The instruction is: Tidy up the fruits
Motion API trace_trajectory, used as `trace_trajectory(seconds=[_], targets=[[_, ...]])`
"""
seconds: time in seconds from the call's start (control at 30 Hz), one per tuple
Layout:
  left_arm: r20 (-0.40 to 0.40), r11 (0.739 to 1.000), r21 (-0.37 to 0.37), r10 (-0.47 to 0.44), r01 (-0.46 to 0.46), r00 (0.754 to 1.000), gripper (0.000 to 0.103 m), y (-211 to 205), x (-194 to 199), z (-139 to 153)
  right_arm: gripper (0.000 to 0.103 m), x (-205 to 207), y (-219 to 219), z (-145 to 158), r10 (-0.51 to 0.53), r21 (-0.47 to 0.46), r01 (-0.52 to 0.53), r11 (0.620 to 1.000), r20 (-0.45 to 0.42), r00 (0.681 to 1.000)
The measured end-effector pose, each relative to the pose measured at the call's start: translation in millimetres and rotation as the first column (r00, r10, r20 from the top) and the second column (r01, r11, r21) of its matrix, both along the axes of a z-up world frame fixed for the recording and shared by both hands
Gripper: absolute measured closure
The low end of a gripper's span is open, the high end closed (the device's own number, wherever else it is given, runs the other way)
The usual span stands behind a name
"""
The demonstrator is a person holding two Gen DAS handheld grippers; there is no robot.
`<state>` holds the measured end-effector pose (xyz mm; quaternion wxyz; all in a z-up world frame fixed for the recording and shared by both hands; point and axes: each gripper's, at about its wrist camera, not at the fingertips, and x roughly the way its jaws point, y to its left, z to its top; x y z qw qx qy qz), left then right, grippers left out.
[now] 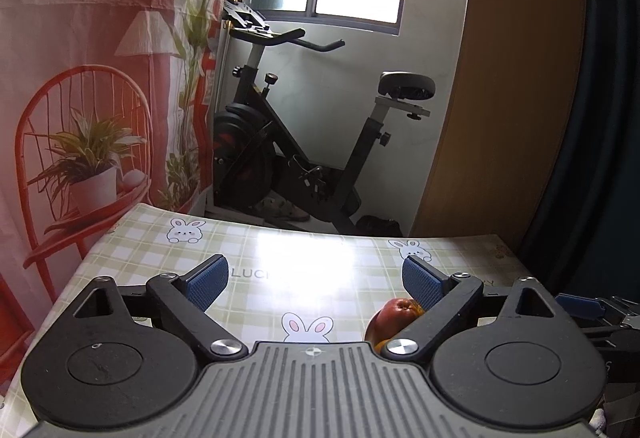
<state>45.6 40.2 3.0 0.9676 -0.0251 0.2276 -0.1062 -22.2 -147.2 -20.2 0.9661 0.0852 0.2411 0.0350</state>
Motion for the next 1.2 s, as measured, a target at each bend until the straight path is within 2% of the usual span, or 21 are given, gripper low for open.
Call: trace_trajectory(seconds=[0.33, 0.93, 1.2], targets=[[0.047, 0.999, 0.038, 0.018, -0.02, 0.999, 0.004, 6.6, -18.7, 20.8, 0.0, -3.0, 14.7, 25.3, 0.027, -0.014, -0.026, 1.0, 0.041, 0.999], [0.087, 0.997, 0.074, 0.019, -0.025, 0.996, 0.004, 4.6, -33.6, 35.7, 0.0, -12.5, 16.4, 37.7, 0.028, -0.018, -0.027, 0.999, 0.08, 0.996], [0.111, 0.997, 0.076, 0.02, -0.029, 0.994, 0.004, 4.9, -37.3, 42.6, 0.0, -11.7, 12.3, 52.3, 0.011, -0.024, -0.008, 1.0, 0.113, 0.994]])
